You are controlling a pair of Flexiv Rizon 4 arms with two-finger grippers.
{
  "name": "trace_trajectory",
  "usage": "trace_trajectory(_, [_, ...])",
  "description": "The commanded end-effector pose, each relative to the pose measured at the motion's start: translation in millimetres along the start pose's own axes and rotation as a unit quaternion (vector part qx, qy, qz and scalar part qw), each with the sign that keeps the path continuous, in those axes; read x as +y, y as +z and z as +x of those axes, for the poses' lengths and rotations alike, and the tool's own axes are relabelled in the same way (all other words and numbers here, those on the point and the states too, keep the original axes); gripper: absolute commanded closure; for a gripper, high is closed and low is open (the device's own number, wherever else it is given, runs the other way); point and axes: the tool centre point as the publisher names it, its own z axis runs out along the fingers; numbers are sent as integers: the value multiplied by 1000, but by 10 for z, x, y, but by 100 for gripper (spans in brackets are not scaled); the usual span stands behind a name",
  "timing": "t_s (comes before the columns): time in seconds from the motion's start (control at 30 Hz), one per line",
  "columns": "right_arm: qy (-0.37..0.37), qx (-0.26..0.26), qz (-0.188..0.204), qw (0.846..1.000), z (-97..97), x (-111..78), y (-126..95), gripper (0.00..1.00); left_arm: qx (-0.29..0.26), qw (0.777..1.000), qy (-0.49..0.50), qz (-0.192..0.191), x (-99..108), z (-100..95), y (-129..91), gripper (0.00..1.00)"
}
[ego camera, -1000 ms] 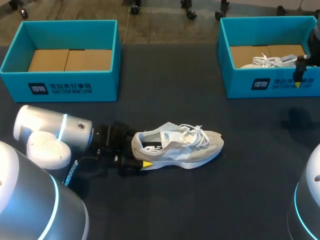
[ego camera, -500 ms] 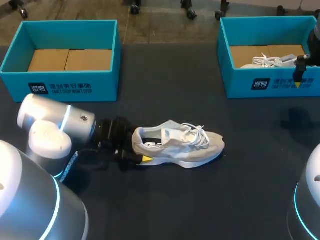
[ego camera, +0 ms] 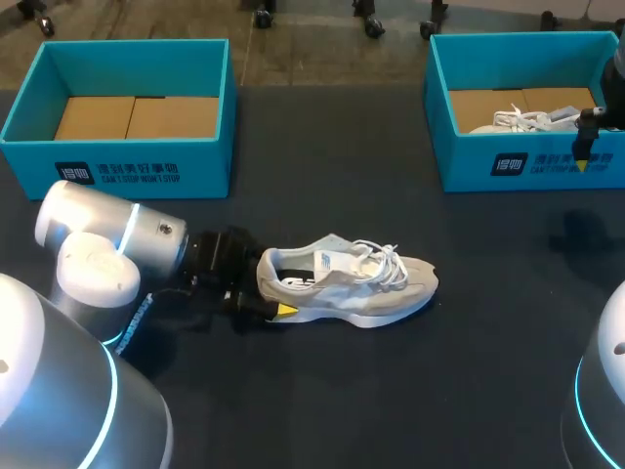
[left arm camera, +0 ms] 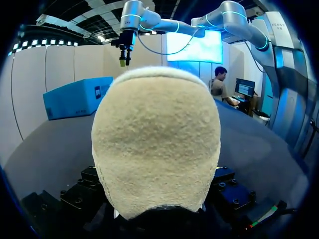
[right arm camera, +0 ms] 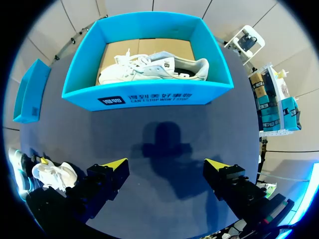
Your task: Take the shoe out of the shoebox, open the shoe tongue, remove and reinsert the insole, then place the shoe into the shoebox
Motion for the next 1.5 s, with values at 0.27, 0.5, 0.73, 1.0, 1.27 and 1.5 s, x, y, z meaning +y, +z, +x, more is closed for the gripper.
trace_trajectory(0.27, [0,1,0,1000,-4,-2,1,0,0,1000,0,-1,9,-2,1,100])
trace_trajectory(0.5, [32,0,3,999,188,-24,42,0,0,1000,0,-1,9,-2,1,100])
trace_trajectory(0.73, [41,-13,-21,999,637,-82,-127,0,0,1000,0,-1,9,-2,1,100])
trace_trajectory(1.0, [54,-8,-13,998,1099,-190,-355,0,0,1000,0,-1,9,-2,1,100])
trace_trajectory(1.27, [48,-3,-23,999,1560,-330,-474,0,0,1000,0,-1,9,-2,1,100])
trace_trajectory(1.5, [44,25,-25,998,2023,-517,-399,0,0,1000,0,-1,9,-2,1,100])
